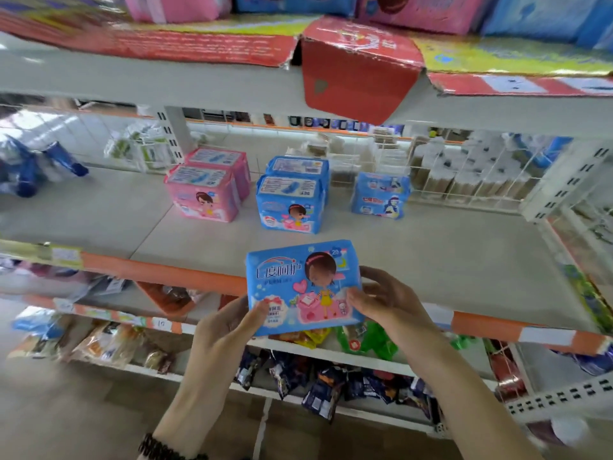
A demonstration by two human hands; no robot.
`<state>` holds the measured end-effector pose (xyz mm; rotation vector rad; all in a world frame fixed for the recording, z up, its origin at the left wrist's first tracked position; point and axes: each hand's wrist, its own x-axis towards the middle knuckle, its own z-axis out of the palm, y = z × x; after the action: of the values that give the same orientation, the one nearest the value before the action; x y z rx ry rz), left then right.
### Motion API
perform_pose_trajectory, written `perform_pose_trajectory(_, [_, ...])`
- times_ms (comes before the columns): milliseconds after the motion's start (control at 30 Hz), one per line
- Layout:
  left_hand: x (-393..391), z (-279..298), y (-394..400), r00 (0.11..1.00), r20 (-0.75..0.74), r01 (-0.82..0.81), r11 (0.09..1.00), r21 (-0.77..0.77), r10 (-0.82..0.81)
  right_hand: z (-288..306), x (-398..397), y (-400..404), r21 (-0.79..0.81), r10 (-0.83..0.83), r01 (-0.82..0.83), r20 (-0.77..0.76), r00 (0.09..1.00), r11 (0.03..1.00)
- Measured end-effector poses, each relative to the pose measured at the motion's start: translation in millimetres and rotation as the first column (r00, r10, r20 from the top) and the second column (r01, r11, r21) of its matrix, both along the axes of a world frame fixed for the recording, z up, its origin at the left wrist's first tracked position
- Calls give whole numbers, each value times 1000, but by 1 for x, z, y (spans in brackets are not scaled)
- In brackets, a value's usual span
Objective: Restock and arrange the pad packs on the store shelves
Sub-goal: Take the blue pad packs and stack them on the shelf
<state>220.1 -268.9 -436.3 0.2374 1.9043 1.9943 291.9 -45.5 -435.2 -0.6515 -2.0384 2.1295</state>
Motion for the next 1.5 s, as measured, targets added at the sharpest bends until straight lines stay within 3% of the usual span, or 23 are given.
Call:
perform_pose_trajectory(267, [-53, 5, -10, 995, -30, 90, 984, -153, -96, -2, -35, -8, 10, -6, 5, 7, 1000, 1000])
perform_pose_trajectory(633, [-137, -13, -10, 935, -139, 275, 914, -299, -327, -13, -86, -22, 284, -121, 95, 76, 990, 954])
perform_pose_trajectory(800, [-172, -35, -9, 897, -147, 308, 828, -469, -416, -39, -106, -30, 359, -185, 138, 100, 978, 923])
perform_pose_trajectory(1033, [-204, -52, -6, 871, -157, 341, 804, -488, -465, -57, -134, -36, 445, -235, 176, 80, 969, 878])
perform_pose_trajectory(1500, [-227, -67, 24, 872, -261, 268, 849, -455, -415, -68, -154, -17, 485, -196, 188, -35, 980, 854])
